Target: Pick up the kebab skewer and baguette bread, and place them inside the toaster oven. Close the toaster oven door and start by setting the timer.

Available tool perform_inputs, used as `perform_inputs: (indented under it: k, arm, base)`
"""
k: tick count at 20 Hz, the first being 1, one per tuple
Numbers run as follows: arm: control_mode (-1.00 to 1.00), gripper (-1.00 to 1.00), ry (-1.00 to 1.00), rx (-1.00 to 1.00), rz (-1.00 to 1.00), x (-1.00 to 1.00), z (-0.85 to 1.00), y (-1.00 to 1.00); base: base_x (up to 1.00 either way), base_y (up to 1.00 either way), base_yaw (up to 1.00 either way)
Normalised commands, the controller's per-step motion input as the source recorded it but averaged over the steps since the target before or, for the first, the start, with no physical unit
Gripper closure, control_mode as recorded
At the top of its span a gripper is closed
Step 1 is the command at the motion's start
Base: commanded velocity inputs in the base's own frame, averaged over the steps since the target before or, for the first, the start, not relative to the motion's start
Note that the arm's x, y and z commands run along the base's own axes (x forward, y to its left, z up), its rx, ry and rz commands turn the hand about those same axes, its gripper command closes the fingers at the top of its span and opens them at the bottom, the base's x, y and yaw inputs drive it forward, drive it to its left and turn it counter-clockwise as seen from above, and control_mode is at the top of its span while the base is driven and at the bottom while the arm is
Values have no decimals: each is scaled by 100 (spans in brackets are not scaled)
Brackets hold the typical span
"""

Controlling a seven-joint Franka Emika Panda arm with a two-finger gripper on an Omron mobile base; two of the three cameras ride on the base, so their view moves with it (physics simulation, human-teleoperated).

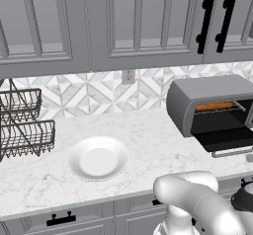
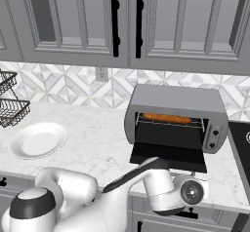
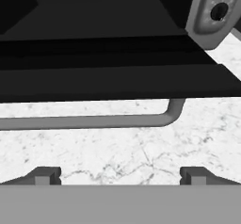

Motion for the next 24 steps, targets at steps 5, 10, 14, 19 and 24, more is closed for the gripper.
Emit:
perform_inputs:
  k: [5, 10, 14, 19, 24]
  arm:
    - [-100, -100, 0, 0, 0, 21, -25, 0]
    - [-100, -100, 0, 0, 0, 18, -27, 0]
    - [-100, -100, 0, 0, 0, 17, -18, 0]
    - [-100, -100, 0, 0, 0, 11, -22, 0]
    - [-100, -100, 0, 0, 0, 13, -19, 0]
  base:
    - [0, 0, 0]
    - [0, 0, 0]
    - [0, 0, 0]
    - [0, 0, 0]
    - [0, 0, 0]
